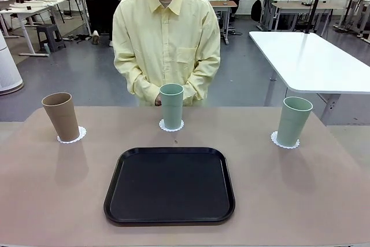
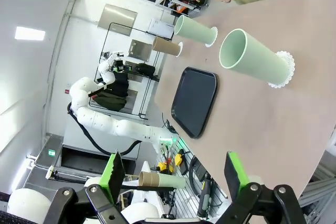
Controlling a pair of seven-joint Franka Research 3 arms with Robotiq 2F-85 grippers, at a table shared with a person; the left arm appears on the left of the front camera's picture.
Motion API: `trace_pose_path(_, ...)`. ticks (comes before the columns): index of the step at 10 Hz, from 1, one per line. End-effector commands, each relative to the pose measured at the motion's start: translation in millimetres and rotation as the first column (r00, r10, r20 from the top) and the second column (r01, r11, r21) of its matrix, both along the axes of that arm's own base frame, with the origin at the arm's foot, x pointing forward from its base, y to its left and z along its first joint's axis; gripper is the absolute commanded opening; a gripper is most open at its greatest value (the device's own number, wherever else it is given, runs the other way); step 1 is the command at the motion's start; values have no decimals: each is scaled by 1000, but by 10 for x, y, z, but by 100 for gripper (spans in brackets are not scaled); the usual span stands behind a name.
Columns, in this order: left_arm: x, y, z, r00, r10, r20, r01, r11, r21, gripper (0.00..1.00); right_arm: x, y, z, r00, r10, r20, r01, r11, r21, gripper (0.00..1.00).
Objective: Place coasters on the table and set cups on them.
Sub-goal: Take one Reusable plastic cup from the Flat Tray and place it on a coaster set by the human.
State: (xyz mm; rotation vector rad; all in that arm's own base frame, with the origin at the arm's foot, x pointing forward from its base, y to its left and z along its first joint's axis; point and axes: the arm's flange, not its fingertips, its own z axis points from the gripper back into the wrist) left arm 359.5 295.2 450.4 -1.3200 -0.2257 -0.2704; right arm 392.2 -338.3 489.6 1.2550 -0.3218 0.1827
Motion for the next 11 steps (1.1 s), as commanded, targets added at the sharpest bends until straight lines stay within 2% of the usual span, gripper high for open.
trace_pose_path(1, -6, 5, 17, 1000, 5, -5, -5, 1000, 5, 100, -25, 4, 19, 1000, -4, 1, 4, 1000, -3, 100)
trace_pose_path(11, -6, 5, 17, 1000, 5, -5, -5, 1000, 5, 100, -25, 4, 19, 1000, -4, 1, 4, 1000, -3, 100)
